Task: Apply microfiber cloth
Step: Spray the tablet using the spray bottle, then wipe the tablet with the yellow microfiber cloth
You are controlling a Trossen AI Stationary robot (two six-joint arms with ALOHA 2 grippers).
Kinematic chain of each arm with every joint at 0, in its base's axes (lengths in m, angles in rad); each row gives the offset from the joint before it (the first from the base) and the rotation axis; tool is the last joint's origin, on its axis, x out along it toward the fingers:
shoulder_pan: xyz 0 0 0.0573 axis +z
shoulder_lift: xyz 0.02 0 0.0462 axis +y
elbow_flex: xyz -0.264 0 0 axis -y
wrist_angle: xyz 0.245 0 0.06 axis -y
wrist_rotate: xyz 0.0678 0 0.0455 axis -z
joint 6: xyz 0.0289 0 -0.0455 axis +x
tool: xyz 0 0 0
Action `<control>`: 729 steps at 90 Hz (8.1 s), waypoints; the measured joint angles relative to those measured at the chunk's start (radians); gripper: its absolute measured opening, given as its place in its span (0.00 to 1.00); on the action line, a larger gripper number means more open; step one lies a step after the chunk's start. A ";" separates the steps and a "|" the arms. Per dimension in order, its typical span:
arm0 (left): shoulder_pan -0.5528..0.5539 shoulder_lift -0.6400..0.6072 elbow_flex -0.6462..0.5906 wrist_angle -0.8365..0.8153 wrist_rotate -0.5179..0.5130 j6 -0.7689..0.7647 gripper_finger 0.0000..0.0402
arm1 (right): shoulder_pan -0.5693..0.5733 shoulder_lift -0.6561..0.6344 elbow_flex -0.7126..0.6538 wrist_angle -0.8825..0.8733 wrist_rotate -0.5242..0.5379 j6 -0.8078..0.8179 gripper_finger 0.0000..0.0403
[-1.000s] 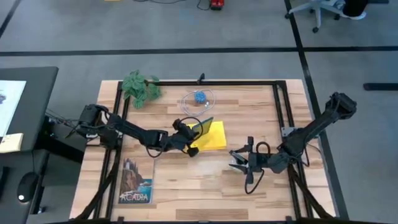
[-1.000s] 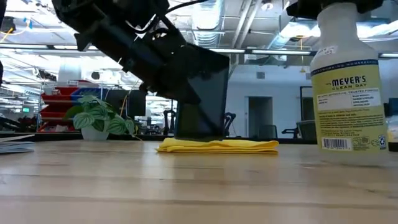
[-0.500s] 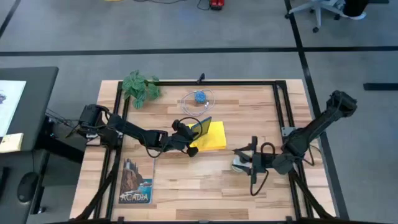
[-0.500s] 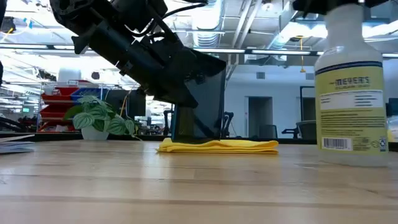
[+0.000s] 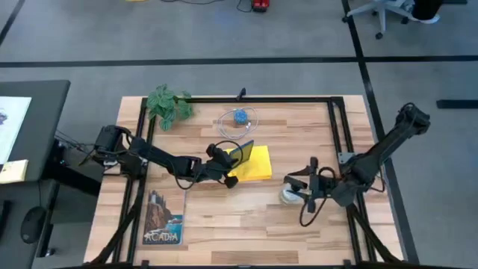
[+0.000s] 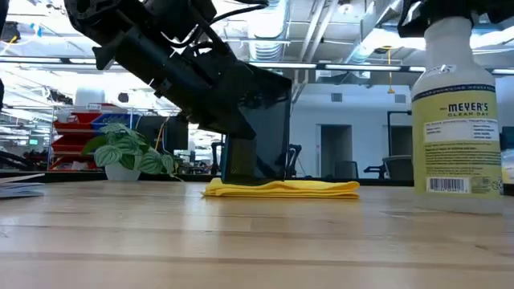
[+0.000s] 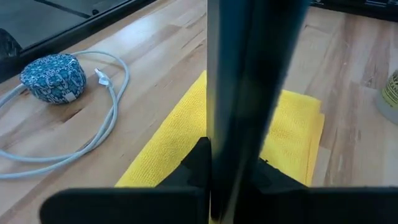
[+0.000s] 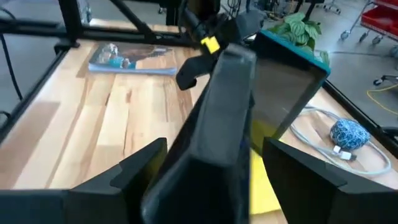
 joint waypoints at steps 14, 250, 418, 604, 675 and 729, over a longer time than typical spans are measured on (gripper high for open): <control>0.000 0.000 0.000 0.000 0.000 -0.001 0.02 | 0.000 -0.040 0.000 -0.072 -0.006 0.062 0.60; -0.006 0.127 0.002 0.187 0.031 0.044 0.02 | -0.211 -0.140 0.505 -0.926 -0.114 -0.043 0.67; -0.146 0.022 -0.003 -0.094 -0.211 -0.199 0.02 | -0.463 0.208 0.333 -0.662 -0.857 -0.242 0.67; -0.145 0.043 0.003 -0.102 -0.223 -0.198 0.02 | -0.414 -0.398 0.036 -0.327 0.056 -0.172 0.29; -0.144 0.045 0.001 -0.094 -0.216 -0.191 0.02 | -1.298 -0.592 -0.309 0.100 -0.738 -0.328 0.29; -0.144 0.047 0.001 -0.094 -0.215 -0.192 0.02 | -1.511 -0.424 -0.300 0.155 -0.908 -0.290 0.76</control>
